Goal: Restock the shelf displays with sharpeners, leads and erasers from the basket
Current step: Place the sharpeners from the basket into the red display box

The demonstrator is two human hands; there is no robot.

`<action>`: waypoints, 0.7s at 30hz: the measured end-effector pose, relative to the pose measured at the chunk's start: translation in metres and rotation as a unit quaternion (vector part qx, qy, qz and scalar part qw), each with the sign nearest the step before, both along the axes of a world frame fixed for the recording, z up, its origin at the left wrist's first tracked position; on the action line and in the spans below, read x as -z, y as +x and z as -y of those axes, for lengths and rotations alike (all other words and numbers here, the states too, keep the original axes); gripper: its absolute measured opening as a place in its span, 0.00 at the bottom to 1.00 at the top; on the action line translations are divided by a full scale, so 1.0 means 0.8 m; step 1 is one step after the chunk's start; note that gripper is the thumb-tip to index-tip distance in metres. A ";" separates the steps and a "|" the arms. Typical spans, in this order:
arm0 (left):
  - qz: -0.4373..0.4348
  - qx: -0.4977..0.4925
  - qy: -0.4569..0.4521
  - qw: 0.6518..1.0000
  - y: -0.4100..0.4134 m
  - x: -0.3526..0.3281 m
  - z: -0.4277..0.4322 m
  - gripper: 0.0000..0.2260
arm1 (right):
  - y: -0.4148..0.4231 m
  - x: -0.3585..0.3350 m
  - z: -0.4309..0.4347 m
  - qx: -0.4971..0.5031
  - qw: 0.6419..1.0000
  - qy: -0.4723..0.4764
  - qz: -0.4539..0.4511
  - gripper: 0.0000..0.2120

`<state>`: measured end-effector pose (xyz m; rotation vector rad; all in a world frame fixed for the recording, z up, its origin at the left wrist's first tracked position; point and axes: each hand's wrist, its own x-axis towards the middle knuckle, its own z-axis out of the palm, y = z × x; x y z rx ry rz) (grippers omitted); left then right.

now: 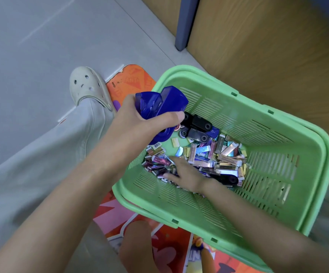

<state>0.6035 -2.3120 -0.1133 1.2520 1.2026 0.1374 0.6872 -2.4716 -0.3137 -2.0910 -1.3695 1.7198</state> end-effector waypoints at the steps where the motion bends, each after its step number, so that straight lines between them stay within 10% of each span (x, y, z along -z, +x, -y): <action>1: 0.000 0.000 0.002 1.000 0.000 0.000 -0.001 0.35 | -0.009 0.004 -0.001 -0.015 1.000 -0.002 0.013 0.40; 21: 0.015 0.026 0.012 0.999 0.009 0.005 0.007 0.34 | 0.041 -0.043 0.038 -0.188 0.979 0.032 0.071 0.20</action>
